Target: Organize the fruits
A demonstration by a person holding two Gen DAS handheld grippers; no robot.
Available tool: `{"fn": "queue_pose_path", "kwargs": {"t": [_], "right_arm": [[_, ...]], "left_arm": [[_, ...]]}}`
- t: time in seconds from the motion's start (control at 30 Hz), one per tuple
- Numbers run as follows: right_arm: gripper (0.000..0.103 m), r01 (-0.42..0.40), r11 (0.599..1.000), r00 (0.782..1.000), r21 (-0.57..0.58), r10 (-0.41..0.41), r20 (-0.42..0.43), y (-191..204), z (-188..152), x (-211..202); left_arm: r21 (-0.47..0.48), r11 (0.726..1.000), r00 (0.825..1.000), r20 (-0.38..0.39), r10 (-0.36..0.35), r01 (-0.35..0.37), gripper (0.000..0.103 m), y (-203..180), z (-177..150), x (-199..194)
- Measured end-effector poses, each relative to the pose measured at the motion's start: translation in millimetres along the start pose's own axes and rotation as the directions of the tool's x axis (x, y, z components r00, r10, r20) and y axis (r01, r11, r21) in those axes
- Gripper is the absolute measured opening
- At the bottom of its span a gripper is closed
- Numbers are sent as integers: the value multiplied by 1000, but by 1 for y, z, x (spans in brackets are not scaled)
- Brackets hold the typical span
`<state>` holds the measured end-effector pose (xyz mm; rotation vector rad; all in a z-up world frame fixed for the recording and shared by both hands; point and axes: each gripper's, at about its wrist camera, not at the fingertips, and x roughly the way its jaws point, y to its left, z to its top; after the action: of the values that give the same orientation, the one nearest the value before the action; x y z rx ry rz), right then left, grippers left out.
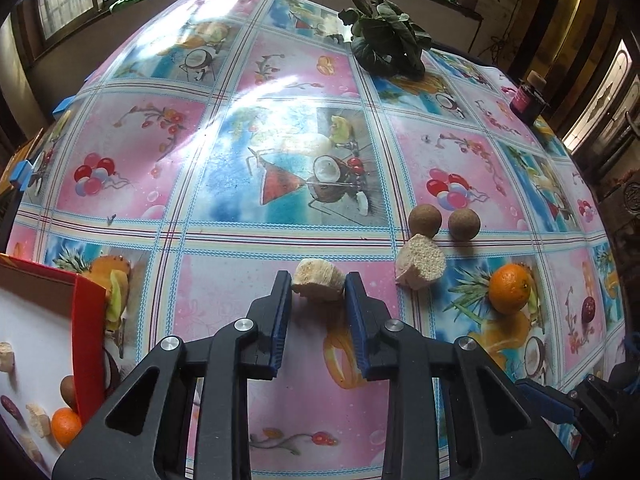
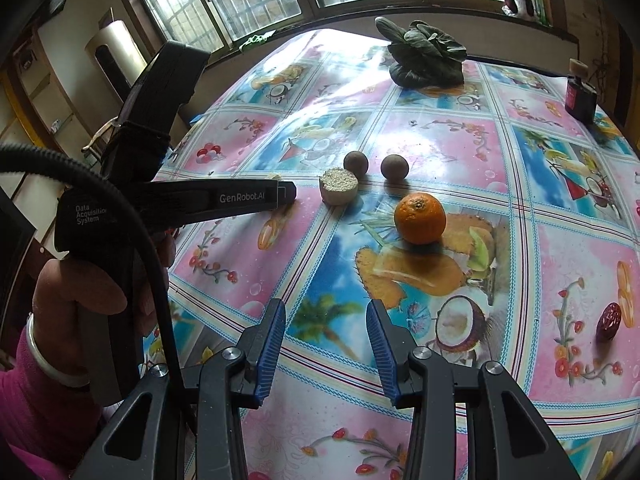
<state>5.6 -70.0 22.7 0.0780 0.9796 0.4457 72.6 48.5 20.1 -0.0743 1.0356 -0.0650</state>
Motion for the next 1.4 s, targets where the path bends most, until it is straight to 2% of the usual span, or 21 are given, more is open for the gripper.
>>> {"fn": "queue_pose_path", "kwargs": {"t": [0.2, 0.37, 0.6, 0.67, 0.73, 0.77, 0.83, 1.07, 1.4], "right_arm": [[41, 23, 1000, 1000, 7, -23, 8, 3, 19, 9], [41, 69, 997, 998, -19, -69, 0, 9, 41, 33], [41, 120, 992, 993, -31, -120, -15, 11, 71, 71], [41, 143, 989, 990, -41, -143, 4, 11, 77, 76], [28, 149, 987, 989, -53, -148, 6, 10, 80, 79], [28, 150, 987, 989, -61, -150, 2, 11, 81, 78], [28, 149, 986, 989, -70, -150, -10, 12, 78, 75], [28, 138, 989, 990, -45, -137, 29, 18, 53, 43], [28, 64, 996, 996, -56, -60, 71, 57, 22, 10]], "left_arm": [[-9, 1000, 1000, 22, 5, -4, 26, 8, -10, -20], [-20, 999, 999, 38, 33, -32, 26, 20, -21, -35], [-19, 999, 999, 39, 31, -31, 26, 29, -31, -43], [-18, 999, 999, 41, 32, -32, 26, 29, -33, -45], [-24, 999, 999, 40, 34, -33, 26, 32, -35, -46], [-29, 999, 999, 39, 35, -34, 26, 34, -36, -47], [-39, 999, 999, 39, 37, -35, 26, 38, -38, -49], [-37, 998, 997, 63, 44, -41, 26, 40, -49, -67], [-47, 992, 987, 106, 118, -113, 26, 54, -74, -95]]}}
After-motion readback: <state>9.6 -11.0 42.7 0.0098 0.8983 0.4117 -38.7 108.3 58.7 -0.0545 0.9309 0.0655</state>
